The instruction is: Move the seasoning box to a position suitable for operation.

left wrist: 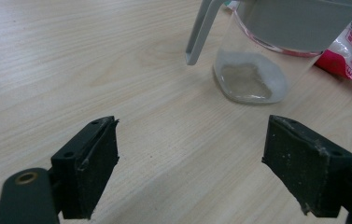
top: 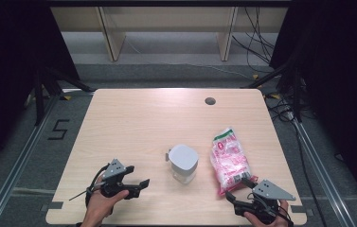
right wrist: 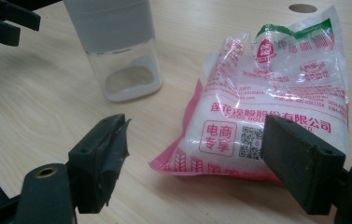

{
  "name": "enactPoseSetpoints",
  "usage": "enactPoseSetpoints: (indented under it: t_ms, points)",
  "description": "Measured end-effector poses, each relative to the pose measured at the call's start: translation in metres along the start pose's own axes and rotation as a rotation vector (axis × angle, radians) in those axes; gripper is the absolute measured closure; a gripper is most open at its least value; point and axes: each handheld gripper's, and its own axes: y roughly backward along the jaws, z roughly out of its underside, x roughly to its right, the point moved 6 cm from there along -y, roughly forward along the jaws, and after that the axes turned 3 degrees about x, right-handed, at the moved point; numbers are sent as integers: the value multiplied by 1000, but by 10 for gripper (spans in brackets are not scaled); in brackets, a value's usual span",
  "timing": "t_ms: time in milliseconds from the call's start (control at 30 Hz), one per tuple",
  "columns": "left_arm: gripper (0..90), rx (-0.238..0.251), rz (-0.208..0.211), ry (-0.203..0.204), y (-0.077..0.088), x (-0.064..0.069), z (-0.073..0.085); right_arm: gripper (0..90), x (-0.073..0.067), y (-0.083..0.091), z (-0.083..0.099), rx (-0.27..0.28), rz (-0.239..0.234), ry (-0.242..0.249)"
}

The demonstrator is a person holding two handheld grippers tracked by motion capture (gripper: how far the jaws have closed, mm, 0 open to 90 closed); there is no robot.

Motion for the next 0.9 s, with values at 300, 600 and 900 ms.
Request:
enactPoseSetpoints:
  t_ms: [300, 600, 900]
  points:
    - [173, -9, 7, -39, -6, 0, -6, 229, 2, 0, 1, -6, 12, 15]
    - [192, -19, 5, -158, -34, 5, -23, 221, 2, 1, 1, -14, 19, -30]
    - [418, -18, 25, -239, -74, 7, -31, 220, 6, 0, 1, 0, 18, -10]
